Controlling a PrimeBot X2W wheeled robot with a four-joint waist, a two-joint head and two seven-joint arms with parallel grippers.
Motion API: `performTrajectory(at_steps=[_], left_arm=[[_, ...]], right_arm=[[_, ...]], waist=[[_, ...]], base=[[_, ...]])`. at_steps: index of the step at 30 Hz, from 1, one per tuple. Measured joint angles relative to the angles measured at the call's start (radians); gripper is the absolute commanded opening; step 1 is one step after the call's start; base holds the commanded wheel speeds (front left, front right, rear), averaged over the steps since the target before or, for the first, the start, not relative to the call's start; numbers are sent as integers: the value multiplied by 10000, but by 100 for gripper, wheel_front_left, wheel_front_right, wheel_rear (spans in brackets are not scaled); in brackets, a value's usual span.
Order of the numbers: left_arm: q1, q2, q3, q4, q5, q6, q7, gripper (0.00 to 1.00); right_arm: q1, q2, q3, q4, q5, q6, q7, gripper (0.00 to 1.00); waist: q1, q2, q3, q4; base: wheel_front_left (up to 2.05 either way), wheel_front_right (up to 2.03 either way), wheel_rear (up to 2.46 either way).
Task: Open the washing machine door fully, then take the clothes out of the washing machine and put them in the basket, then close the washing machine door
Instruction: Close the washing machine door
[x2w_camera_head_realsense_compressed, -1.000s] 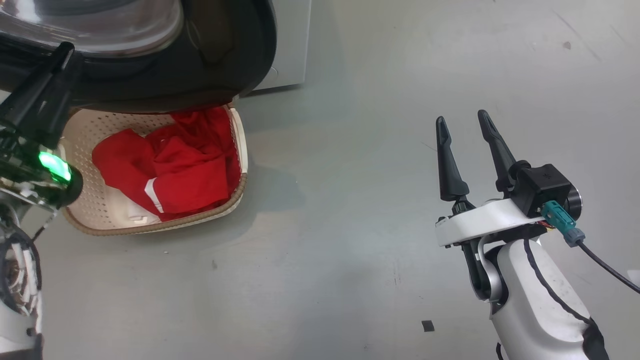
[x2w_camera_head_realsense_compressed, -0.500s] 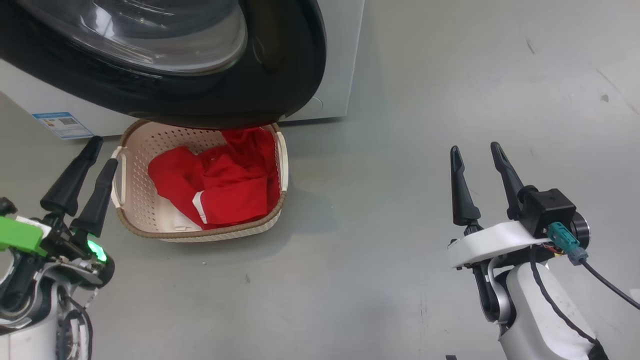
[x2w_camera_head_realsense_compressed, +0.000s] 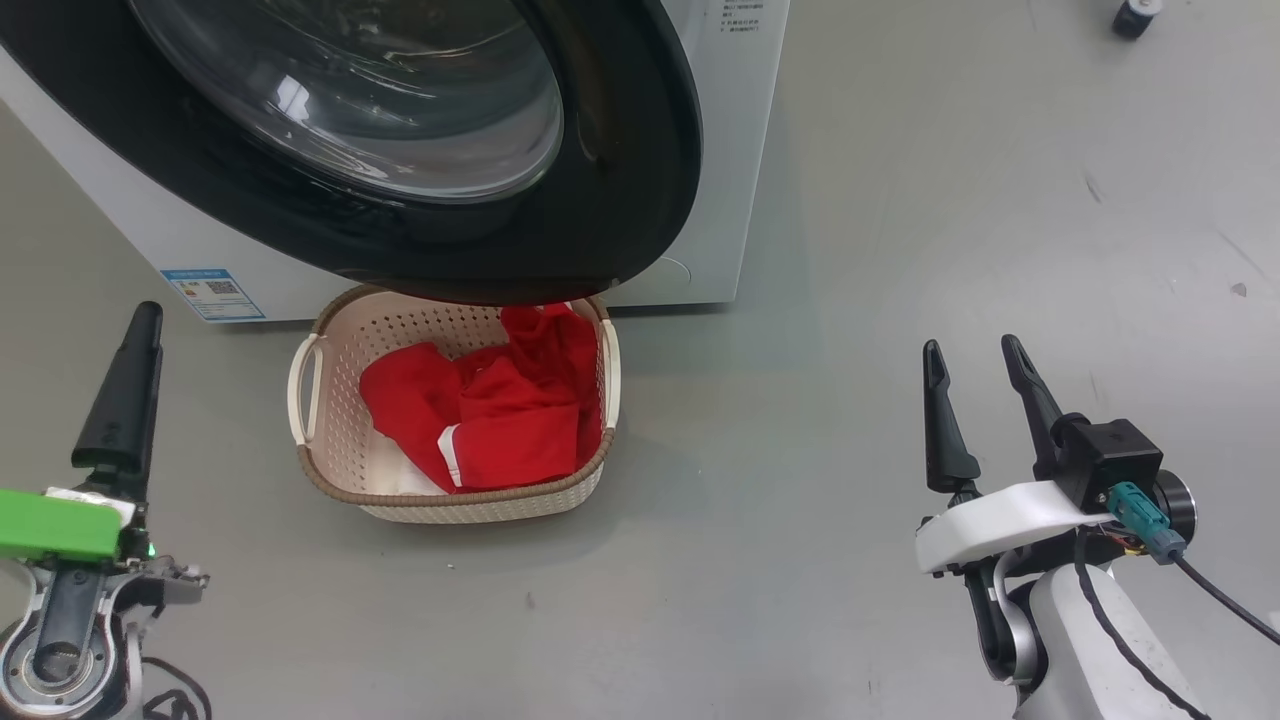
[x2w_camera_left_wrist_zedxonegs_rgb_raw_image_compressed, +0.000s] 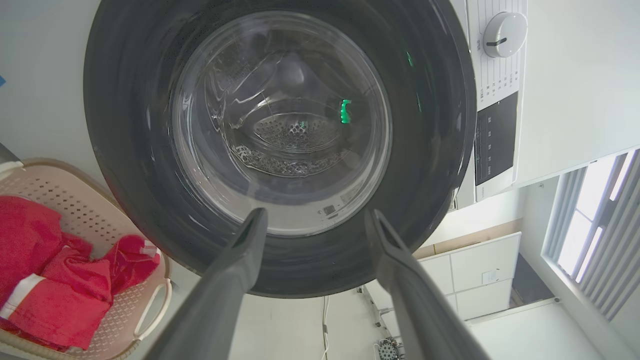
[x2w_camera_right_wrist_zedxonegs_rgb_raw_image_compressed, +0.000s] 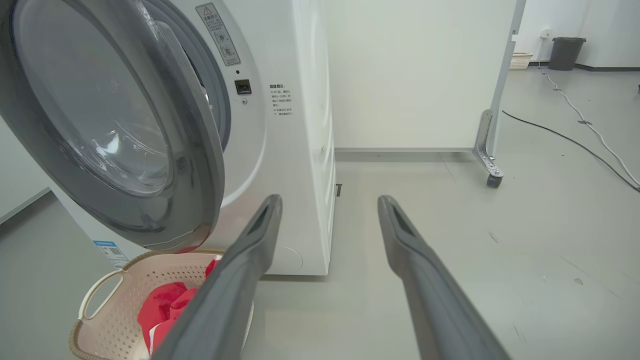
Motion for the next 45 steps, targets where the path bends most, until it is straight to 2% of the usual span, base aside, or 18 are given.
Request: performTrajectory(at_steps=[1,2,7,8,9,14,20,29,45], left_arm=[[80,56,-92,-234,535,0,-226,100],[80,56,-92,-234,535,0,-226,100],[257,491,-639,-1231,2846,0,-1400,100],[287,761,-907,-1434,3850,0,-1860,100],[287,761,-907,-1434,3850,0,-1860,100],[907,1415,-1595,-1561,6372,-2,-2761,100],[1784,1563,-2057,-1195,8284,56,-3425,100],[2749,1570,-2792,-593,10019,838,-3963,100],[3312,1237,-3304,-203,10880,1559,-4548,100]], right_arm=[[1,4,-2,-6,-27,4,0,100],[1,4,-2,-6,-27,4,0,100],[5,4,-23,-81,-54,13,0,100],[6,4,-44,-84,-117,96,0,100],[6,4,-44,-84,-117,96,0,100],[102,4,-67,-75,-184,173,0,100],[337,8,-67,-27,-251,259,0,100],[979,27,-65,222,-299,270,0,100],[1546,73,-92,336,-299,274,0,100]], waist=[[0,0,-53,17],[0,0,-53,17],[0,0,-251,45],[0,0,-313,39],[0,0,-313,39],[0,0,-548,21],[0,0,-866,-11],[0,0,-1336,-60],[0,0,-1762,5]], base=[[0,0,0],[0,0,0],[0,0,0],[0,0,0],[0,0,0],[0,0,0],[0,0,0],[0,0,0],[0,0,0]])
